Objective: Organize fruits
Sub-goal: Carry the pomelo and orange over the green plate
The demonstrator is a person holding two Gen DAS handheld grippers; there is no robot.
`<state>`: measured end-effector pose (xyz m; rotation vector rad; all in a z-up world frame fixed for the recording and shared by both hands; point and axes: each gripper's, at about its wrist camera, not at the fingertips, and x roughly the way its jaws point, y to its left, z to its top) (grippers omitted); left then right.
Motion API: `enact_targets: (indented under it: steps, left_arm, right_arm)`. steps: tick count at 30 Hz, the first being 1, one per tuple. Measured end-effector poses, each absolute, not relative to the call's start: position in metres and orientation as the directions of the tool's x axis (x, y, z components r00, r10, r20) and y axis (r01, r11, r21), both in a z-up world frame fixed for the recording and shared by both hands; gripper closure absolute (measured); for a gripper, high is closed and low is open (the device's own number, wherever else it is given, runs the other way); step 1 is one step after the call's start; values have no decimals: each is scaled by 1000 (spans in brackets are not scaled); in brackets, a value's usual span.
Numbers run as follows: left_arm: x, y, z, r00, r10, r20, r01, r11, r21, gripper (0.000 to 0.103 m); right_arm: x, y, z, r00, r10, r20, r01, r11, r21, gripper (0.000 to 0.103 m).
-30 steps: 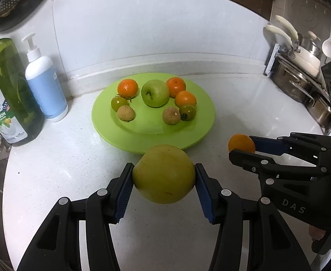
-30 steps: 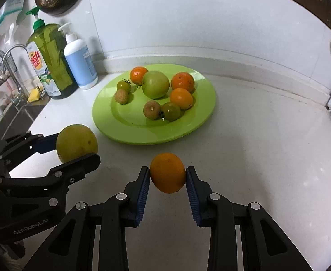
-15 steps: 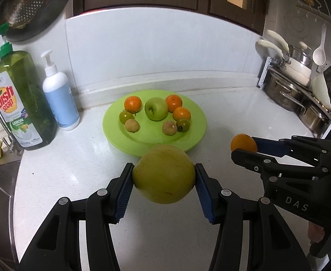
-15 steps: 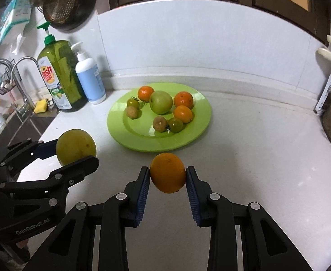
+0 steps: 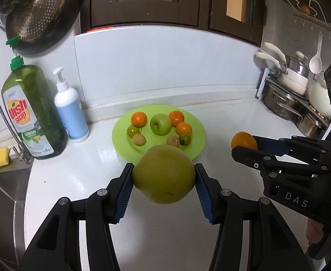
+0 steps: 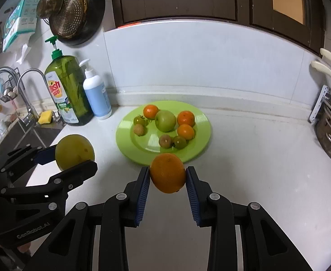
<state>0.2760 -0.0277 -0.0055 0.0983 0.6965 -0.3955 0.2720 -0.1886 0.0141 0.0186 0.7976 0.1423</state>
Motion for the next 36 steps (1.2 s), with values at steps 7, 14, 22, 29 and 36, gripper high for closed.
enact_targets:
  steps: [7, 14, 22, 29, 36]
  left_arm:
    - [286, -25, 3, 719, -307, -624, 373, 927, -26, 51]
    - [305, -27, 9, 729, -302, -615, 365, 931, -24, 51]
    - [333, -31, 4, 719, -305, -625, 367, 930, -32, 51]
    - [361, -33, -10, 692, -303, -656, 372, 928, -36, 51]
    - [384, -36, -30, 654, -303, -693, 385, 922, -39, 51]
  right_arm:
    - [285, -184, 15, 691, 135, -710, -119, 990, 73, 69]
    - [302, -187, 13, 689, 133, -713, -105, 991, 84, 69]
    - [330, -185, 6, 671, 148, -726, -108, 989, 102, 69]
    - [354, -179, -10, 638, 160, -753, -108, 987, 119, 69]
    - [372, -174, -31, 597, 150, -788, -99, 989, 113, 69]
